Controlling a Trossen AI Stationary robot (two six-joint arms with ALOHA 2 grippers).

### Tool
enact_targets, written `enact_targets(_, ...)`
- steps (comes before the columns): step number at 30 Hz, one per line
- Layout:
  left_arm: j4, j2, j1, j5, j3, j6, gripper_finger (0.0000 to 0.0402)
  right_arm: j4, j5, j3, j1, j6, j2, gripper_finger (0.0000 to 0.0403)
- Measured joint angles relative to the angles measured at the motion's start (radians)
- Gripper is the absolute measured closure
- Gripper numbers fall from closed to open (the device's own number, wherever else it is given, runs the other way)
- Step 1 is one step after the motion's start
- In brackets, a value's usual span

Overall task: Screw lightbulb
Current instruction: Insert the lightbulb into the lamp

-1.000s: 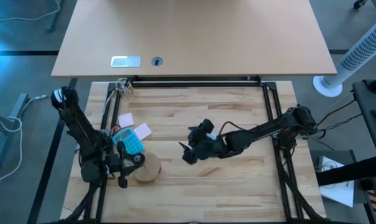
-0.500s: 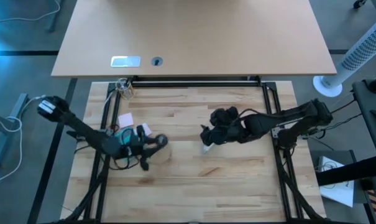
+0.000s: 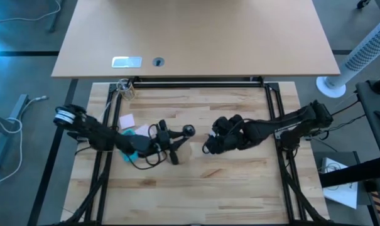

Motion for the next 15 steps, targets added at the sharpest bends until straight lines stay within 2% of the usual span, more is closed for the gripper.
enact_targets(8, 0.337, 0.203, 0.064, 0.012, 0.008, -0.003, 0.0323, -0.048, 0.076, -0.022, 0.101, -0.008, -0.007, 0.0055)
enact_targets(15, 0.446, 0.391, 0.094, 0.027, 0.05, -0.004, 0.0322, -0.04, 0.082, -0.07, 0.147, 0.028, 0.019, 0.0055)
